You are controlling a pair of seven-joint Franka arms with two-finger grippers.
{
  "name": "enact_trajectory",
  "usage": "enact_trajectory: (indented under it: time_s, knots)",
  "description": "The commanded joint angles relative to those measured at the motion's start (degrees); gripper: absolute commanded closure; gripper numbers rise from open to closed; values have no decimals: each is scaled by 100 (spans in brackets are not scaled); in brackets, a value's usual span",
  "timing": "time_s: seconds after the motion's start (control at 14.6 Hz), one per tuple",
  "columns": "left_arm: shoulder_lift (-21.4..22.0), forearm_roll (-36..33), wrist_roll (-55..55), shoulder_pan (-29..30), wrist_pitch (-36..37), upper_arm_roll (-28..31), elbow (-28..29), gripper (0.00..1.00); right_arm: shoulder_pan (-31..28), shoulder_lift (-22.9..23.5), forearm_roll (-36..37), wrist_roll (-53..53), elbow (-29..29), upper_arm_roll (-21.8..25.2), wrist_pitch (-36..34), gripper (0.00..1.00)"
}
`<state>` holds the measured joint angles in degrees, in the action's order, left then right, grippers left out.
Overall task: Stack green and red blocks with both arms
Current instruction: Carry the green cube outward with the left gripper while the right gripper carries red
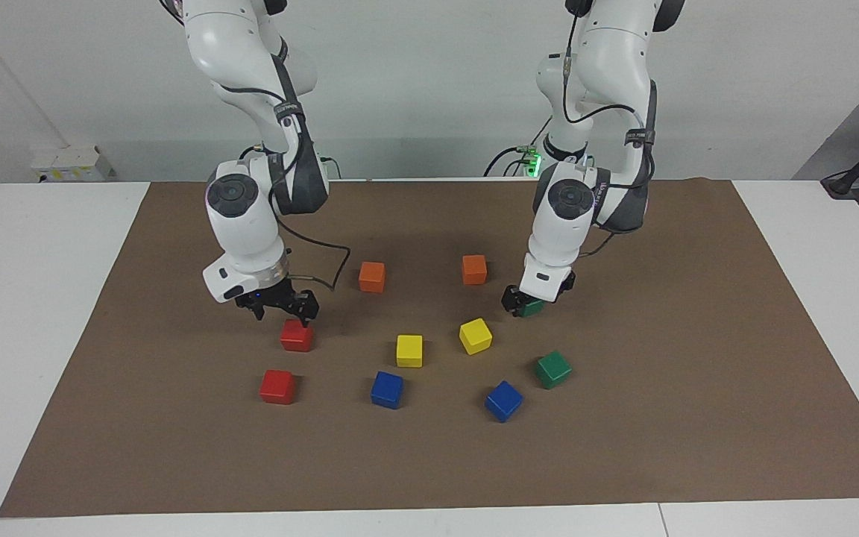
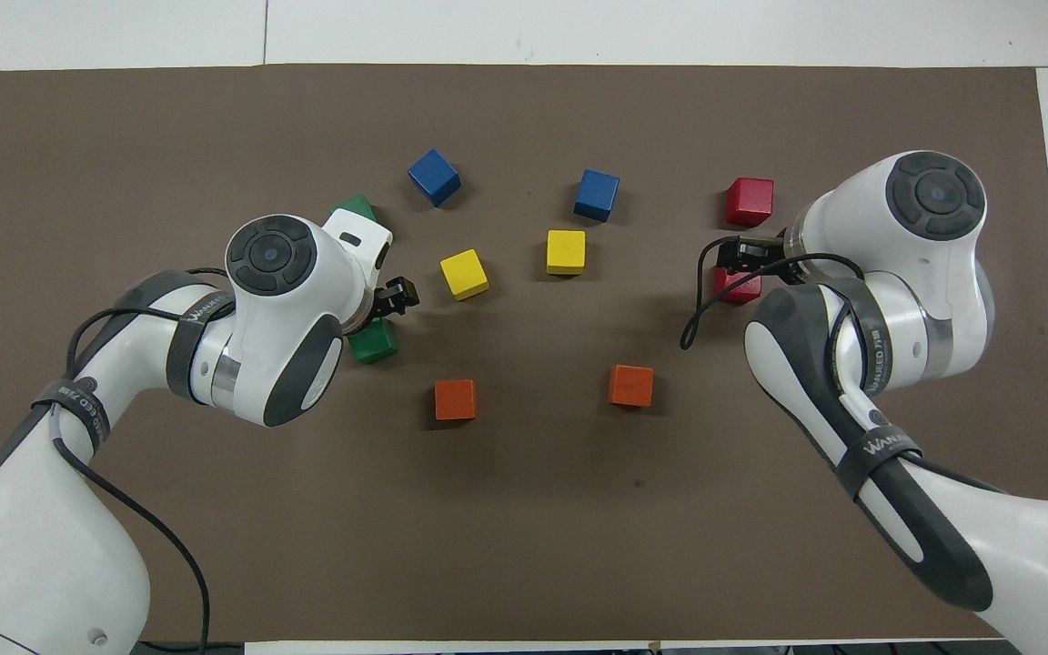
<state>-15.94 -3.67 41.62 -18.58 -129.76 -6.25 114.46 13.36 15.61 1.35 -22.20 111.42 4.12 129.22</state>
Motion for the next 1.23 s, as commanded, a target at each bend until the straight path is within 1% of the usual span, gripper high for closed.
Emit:
enact_trajectory:
  time_s: [0.0,0.07,0.14,0.34,0.41,0.48,0.55,0.62,0.68,0.75,0.82,0.96,1.03,1.09,1.16]
  knots:
    - [64,-143,205,-128,-120,71,226,44,-27,196,-91,-74,64,-26,287,0]
    - [73,-143,214,-120,-155,63,252,90,-9,258,-91,-82,168,-26,427,0]
    - [73,-143,215,-120,-155,63,252,100,0,258,-91,-74,291,-26,577,0]
    - [82,-152,40,-6,55,80,121,100,-9,258,-100,-30,406,-26,622,0]
    - [82,-152,-396,212,282,89,-88,100,0,258,-91,-38,468,-34,674,0]
    - [90,-152,-1062,571,624,89,-282,100,0,249,-91,-30,547,-34,727,0]
    - [91,-152,-1773,975,801,80,-440,100,0,249,-100,-30,591,-34,771,4]
    - [73,-152,-2477,1362,803,80,-512,100,0,249,-91,-30,626,-34,806,15]
    - [56,-152,-2997,1644,690,80,-495,100,0,249,-100,-38,661,-43,868,39]
    - [47,-152,-3350,1899,567,72,-477,100,0,249,-100,-30,662,-52,886,82]
    - [29,-152,-3528,1980,496,80,-486,100,0,249,-100,-30,653,-69,868,100]
    - [-93,-152,-3949,2269,294,89,-469,100,-105,223,-91,40,548,-70,694,100]
    - [-155,-152,-4125,2384,206,89,-477,100,-201,197,-100,276,356,-70,388,100]
    - [-216,-152,-4153,2481,92,89,-468,100,-420,171,-91,591,110,-70,-42,100]
    - [-269,-143,-4145,2525,-5,80,-468,100,-683,109,-100,986,-5,-70,-220,100]
